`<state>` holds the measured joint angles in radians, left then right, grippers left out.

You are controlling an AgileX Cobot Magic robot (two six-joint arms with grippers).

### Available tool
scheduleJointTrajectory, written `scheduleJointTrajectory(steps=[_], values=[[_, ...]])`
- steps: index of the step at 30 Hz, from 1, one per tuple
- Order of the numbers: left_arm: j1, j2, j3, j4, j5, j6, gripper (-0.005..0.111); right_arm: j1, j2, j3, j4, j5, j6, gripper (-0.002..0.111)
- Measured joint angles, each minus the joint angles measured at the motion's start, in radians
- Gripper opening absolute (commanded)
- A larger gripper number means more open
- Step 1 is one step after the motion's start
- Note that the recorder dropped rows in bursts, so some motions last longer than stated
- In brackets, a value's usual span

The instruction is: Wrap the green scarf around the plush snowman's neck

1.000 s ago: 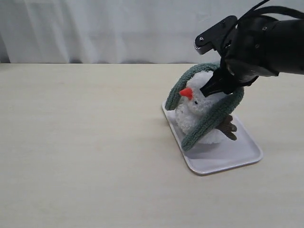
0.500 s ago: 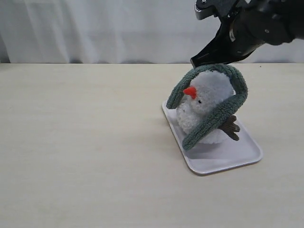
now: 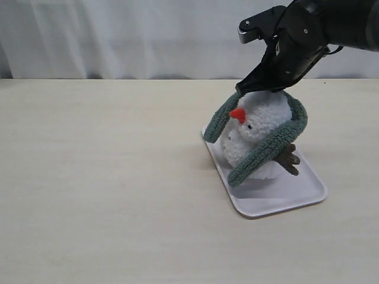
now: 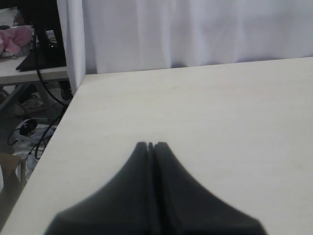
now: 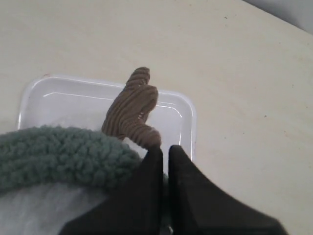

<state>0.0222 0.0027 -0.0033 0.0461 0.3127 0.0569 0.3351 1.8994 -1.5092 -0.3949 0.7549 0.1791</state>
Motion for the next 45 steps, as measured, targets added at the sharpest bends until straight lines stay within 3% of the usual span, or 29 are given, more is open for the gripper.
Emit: scheduleJointTrajectory(steps=[13,24,31,35,38,45], values=[[0.000,0.000,0.000,0.000,0.000,0.000,0.000,-0.018,0.030,-0.001,-0.007,0.003,-0.003,0.005],[0.000,0.000,0.000,0.000,0.000,0.000,0.000,-0.018,-0.143,-0.001,0.015,0.140,-0.054,0.027],[0.000,0.000,0.000,0.000,0.000,0.000,0.000,-0.018,-0.231,0.037,0.205,0.276,-0.250,0.026],[0.000,0.000,0.000,0.000,0.000,0.000,0.000,-0.018,-0.270,0.118,0.231,0.282,-0.269,0.006],[0.000,0.000,0.000,0.000,0.000,0.000,0.000,-0.018,-0.282,0.190,0.235,0.282,-0.271,0.004],[0.000,0.000,0.000,0.000,0.000,0.000,0.000,-0.018,-0.283,0.348,0.245,0.078,-0.269,0.004]])
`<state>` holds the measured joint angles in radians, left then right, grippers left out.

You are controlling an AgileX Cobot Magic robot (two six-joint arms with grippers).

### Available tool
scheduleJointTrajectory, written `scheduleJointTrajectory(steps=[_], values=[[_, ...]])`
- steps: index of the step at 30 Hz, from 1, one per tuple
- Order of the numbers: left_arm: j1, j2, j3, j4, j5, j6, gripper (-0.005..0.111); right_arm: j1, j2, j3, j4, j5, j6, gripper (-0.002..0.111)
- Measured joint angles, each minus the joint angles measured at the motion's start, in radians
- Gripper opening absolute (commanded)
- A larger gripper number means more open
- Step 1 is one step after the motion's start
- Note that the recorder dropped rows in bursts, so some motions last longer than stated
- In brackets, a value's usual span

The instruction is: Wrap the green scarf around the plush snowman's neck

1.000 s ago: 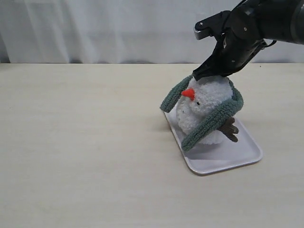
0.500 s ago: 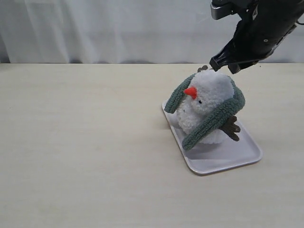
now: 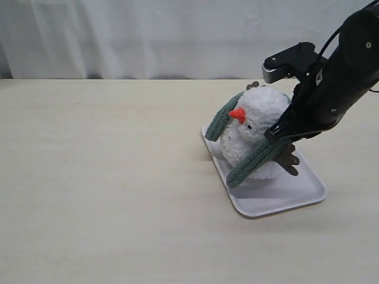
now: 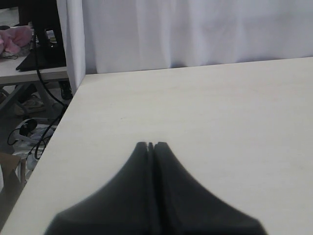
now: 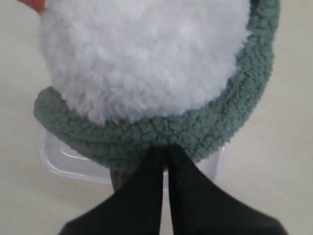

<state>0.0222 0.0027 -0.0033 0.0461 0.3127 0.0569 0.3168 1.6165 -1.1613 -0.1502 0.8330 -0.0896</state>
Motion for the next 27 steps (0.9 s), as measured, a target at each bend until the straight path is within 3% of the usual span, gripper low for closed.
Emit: scheduleJointTrajectory(steps=[7,27], values=[[0.000,0.000,0.000,0.000,0.000,0.000,0.000,0.000,0.000,0.047,0.023,-0.138,0.019,0.004],[0.000,0.000,0.000,0.000,0.000,0.000,0.000,0.000,0.058,-0.012,0.029,-0.005,-0.007,0.004]])
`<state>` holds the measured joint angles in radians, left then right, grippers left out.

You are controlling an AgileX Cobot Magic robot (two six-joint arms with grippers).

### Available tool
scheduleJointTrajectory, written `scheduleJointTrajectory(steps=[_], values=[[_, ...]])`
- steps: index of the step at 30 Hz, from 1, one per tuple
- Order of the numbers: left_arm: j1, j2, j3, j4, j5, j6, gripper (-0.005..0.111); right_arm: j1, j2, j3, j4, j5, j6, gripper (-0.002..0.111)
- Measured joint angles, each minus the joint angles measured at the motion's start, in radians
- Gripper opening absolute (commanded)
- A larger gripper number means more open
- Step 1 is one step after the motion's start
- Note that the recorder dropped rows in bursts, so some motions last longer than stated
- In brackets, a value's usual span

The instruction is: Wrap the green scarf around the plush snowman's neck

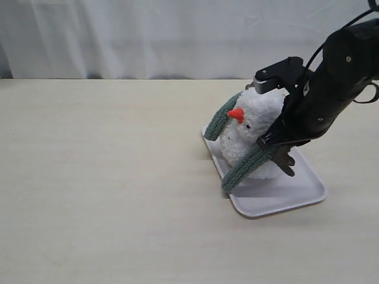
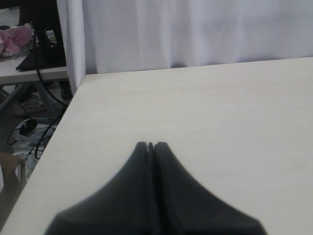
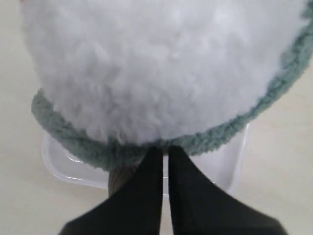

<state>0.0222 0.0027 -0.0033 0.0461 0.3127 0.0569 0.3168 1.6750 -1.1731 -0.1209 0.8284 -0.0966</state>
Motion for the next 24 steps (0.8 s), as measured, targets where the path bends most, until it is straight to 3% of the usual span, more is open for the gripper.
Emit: scheduleJointTrajectory(steps=[4,12,15,17,20,24], values=[[0.000,0.000,0.000,0.000,0.000,0.000,0.000,0.000,-0.053,-0.035,0.000,0.066,-0.004,0.009],[0.000,0.000,0.000,0.000,0.000,0.000,0.000,-0.010,-0.174,-0.042,-0.005,0.116,0.038,0.046],[0.000,0.000,0.000,0.000,0.000,0.000,0.000,-0.051,-0.187,-0.018,-0.055,0.134,0.125,0.047],[0.000,0.000,0.000,0.000,0.000,0.000,0.000,-0.137,-0.183,0.040,-0.074,0.133,0.194,0.047],[0.000,0.000,0.000,0.000,0.000,0.000,0.000,-0.287,-0.154,0.177,0.034,0.015,0.183,0.047],[0.000,0.000,0.000,0.000,0.000,0.000,0.000,-0.343,-0.072,0.275,0.137,-0.137,0.151,0.047]])
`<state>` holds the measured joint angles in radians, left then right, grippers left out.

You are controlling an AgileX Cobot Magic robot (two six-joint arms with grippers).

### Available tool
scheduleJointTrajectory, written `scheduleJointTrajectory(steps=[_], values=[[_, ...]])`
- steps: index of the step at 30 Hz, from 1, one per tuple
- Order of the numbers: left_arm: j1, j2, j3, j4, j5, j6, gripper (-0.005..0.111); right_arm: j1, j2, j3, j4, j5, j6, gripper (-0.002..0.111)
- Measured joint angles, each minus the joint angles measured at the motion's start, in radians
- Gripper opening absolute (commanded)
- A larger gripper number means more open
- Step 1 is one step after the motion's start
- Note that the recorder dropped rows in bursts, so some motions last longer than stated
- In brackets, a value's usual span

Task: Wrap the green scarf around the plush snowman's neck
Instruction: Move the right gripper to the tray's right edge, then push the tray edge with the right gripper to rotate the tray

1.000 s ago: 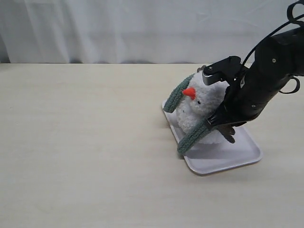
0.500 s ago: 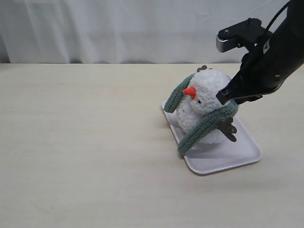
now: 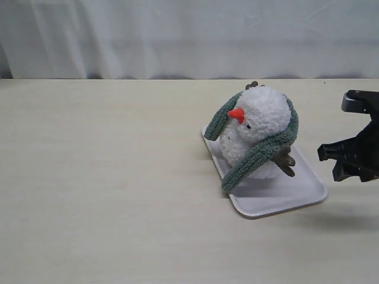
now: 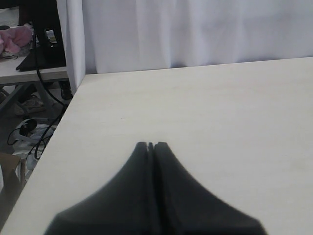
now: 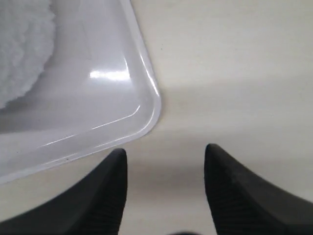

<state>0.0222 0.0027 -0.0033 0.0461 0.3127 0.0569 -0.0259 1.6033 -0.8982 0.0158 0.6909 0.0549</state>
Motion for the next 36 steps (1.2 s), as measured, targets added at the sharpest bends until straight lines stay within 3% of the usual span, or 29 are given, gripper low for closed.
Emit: scheduleJointTrajectory(steps=[9,19,22,28,36], values=[[0.000,0.000,0.000,0.000,0.000,0.000,0.000,-0.004,0.222,0.002,0.017,-0.183,-0.008,0.044],[0.000,0.000,0.000,0.000,0.000,0.000,0.000,-0.004,0.274,0.000,0.039,-0.275,-0.046,0.005],[0.000,0.000,0.000,0.000,0.000,0.000,0.000,-0.004,0.274,0.000,0.059,-0.279,-0.098,0.004],[0.000,0.000,0.000,0.000,0.000,0.000,0.000,-0.004,0.280,0.000,0.150,-0.347,-0.300,0.004],[0.000,0.000,0.000,0.000,0.000,0.000,0.000,-0.004,0.292,0.000,0.498,-0.440,-0.913,0.004]])
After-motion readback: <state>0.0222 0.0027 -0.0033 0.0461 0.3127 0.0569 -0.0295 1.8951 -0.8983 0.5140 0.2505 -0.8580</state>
